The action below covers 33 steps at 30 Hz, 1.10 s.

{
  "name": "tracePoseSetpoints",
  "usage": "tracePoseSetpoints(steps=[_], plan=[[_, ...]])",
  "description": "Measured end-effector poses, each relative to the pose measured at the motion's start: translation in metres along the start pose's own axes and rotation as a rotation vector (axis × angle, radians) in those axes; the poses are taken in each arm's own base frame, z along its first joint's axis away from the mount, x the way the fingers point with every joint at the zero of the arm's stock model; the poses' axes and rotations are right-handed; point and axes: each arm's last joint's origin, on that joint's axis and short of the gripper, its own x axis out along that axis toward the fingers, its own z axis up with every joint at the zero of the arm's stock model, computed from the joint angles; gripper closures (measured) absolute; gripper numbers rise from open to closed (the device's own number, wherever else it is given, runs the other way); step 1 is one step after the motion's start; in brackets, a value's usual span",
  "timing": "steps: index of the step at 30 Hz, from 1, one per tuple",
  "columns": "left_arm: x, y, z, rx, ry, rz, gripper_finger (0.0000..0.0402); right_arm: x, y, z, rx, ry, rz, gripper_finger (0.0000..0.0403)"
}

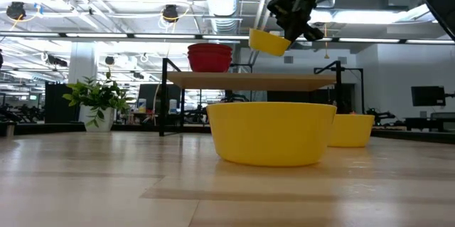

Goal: Pick & Place Mini bowls
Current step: Put the left yellow bowl on the shelf

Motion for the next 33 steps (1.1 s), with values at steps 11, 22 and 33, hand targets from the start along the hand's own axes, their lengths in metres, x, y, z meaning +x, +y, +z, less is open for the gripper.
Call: tracePoseSetpoints(steps=[11,22,33], plan=[[0.0,-0.001,-0.003,-0.027,0.028,-0.012,0.0185,0.016,0.003,0.004,0.001,0.032,-0.039,0.0403],[0.002,-0.009,-0.017,-0.031,0.072,-0.03,0.0186,0.014,0.001,0.003,0.014,0.029,-0.039,0.0403],[0.002,-0.01,-0.018,-0.027,0.072,-0.03,0.0187,0.036,-0.009,-0.009,0.043,0.151,-0.029,0.0403]])
